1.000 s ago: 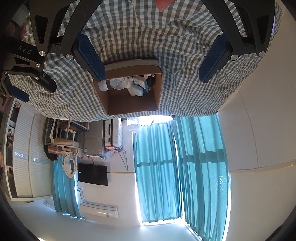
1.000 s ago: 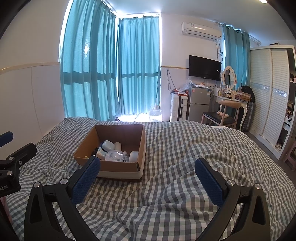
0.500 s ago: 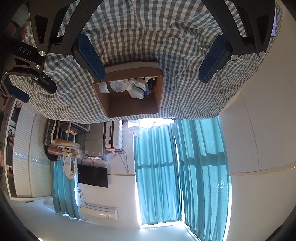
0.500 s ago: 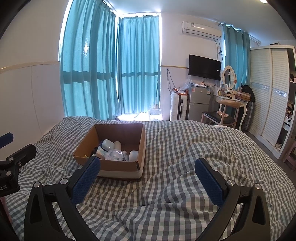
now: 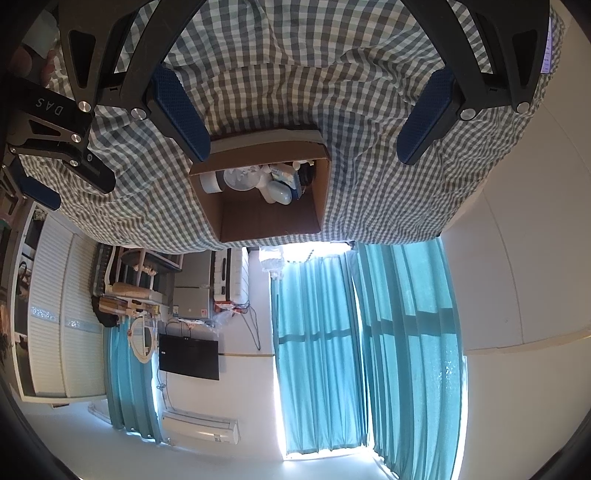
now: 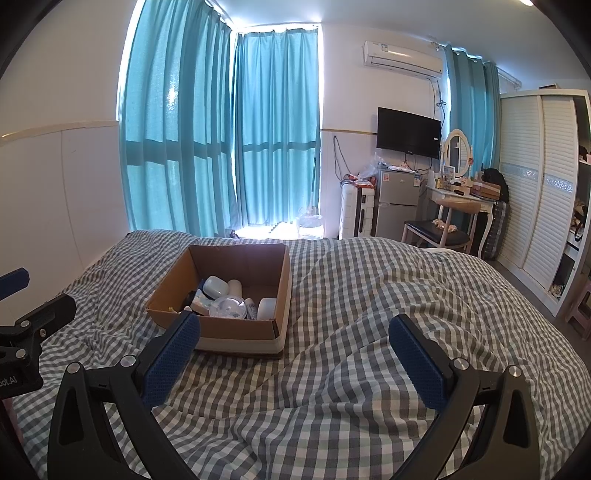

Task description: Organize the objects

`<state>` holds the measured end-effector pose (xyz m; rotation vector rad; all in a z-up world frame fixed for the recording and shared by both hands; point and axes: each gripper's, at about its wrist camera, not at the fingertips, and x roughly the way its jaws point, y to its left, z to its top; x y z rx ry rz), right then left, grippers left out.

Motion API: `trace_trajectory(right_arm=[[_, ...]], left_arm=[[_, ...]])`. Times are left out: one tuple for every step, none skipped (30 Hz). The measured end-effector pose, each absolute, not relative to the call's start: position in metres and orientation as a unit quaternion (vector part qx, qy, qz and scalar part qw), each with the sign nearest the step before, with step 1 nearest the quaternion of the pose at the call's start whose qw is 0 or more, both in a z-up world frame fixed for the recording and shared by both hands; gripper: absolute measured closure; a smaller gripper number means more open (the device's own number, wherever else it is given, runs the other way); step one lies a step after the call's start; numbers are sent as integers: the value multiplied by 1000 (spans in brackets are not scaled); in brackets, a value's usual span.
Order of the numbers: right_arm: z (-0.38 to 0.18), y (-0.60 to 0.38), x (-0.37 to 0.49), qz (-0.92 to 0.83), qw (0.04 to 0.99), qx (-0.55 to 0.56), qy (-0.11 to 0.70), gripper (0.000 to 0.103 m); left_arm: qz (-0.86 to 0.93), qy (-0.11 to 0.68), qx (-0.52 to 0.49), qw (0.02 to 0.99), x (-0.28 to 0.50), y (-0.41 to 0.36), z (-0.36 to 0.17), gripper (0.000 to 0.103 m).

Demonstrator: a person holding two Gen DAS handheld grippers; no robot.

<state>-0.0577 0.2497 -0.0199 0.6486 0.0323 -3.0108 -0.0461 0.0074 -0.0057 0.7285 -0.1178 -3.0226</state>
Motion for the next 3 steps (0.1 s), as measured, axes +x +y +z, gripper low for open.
trace_trajectory(right_arm=[[-20, 250, -58, -977, 30, 211, 11, 0], [-21, 250, -58, -977, 30, 211, 10, 0], [-21, 250, -57, -977, 30, 210, 10, 0]], left_arm=[[-972, -39, 233, 16, -46, 8, -6, 0], [-972, -41, 231, 19, -45, 7, -6, 0], [-972, -42, 229, 21, -45, 8, -5, 0]])
